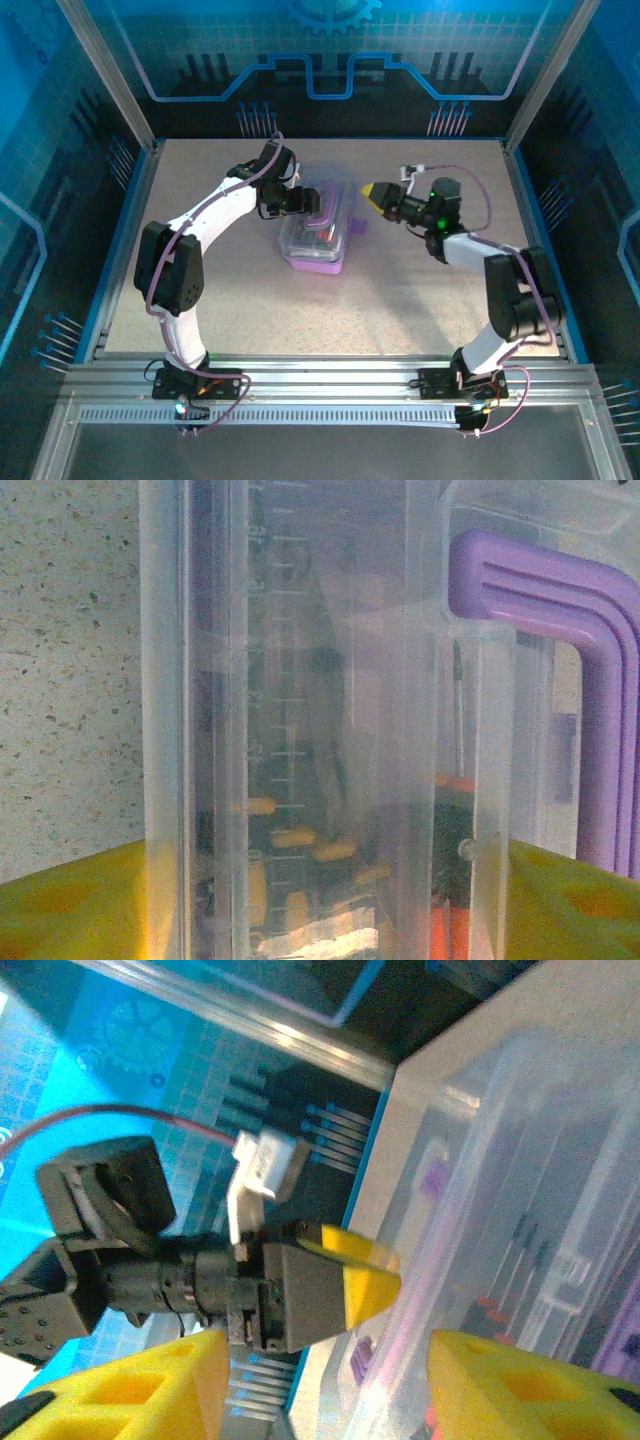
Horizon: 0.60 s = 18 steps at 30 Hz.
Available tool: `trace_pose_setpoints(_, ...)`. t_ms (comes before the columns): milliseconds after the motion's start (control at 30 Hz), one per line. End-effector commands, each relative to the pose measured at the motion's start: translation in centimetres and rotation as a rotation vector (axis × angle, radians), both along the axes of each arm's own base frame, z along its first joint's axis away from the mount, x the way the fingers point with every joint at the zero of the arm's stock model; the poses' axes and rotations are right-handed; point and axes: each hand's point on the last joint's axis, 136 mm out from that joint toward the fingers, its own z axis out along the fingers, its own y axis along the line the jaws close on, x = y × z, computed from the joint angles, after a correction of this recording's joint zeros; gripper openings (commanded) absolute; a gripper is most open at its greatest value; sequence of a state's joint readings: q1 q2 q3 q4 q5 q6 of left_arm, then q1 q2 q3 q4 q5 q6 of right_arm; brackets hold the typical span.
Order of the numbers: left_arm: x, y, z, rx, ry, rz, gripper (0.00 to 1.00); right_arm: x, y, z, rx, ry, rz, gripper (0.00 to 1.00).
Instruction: Pack the tool kit
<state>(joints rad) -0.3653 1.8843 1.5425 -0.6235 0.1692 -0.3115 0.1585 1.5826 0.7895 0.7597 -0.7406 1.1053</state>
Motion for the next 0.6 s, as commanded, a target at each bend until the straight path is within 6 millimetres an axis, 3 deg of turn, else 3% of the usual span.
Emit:
trace_pose_setpoints(0,-4.6,0.3,-7.7,0.076,0.278,-0.023,0.41,-0.1,-3.2,-4.1,-0.102,0.095,-0.085,0.51)
trace_pose_setpoints(100,-4.6,0.3,-7.6,0.079,0.276,-0.03,0.39,0.1,-5.4,-7.9,-0.114,0.201,-0.161,0.35)
trace_pose_setpoints(200,-4.6,0.5,-7.9,0.102,0.275,-0.028,0.37,0.1,-5.8,-10.6,-0.116,0.263,-0.184,0.25)
trace_pose_setpoints(367,-4.6,0.6,-8.4,0.123,0.289,-0.02,0.35,0.3,-5.0,-14.5,-0.126,0.343,-0.201,0.19)
trace_pose_setpoints(567,-4.7,0.6,-8.5,0.126,0.294,-0.018,0.34,0.7,-2.3,-17.7,-0.152,0.385,-0.167,0.2)
